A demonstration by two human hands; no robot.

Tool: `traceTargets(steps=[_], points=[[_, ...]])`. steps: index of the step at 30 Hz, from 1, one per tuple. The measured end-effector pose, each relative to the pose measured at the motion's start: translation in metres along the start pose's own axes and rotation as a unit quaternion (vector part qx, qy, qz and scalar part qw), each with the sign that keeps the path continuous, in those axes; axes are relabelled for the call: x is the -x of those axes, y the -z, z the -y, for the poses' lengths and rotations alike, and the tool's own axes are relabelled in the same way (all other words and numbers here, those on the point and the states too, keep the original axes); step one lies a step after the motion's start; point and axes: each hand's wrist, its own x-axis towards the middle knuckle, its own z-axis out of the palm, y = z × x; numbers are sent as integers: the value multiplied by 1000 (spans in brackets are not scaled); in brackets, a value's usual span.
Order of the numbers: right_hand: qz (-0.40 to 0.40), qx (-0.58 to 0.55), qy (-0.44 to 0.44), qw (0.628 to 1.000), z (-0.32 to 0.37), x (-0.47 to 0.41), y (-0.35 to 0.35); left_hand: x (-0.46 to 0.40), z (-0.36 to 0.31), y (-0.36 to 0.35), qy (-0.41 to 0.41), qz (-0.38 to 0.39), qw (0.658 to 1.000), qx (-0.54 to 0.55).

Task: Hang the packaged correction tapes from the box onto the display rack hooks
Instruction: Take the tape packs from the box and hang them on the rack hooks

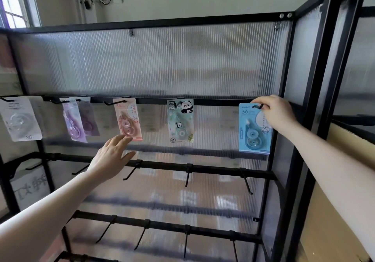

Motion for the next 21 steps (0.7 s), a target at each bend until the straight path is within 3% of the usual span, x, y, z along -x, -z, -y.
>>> traceTargets(steps=[6,11,21], points=[[-37,56,-14,998,7,6,-1,7,2,4,8,0,1000,-3],[-71,136,45,987,21,23,6,14,4,11,1,-4,1000,-1],[-1,181,111,977,60,75,-13,38,3,20,-11,-11,1000,12]])
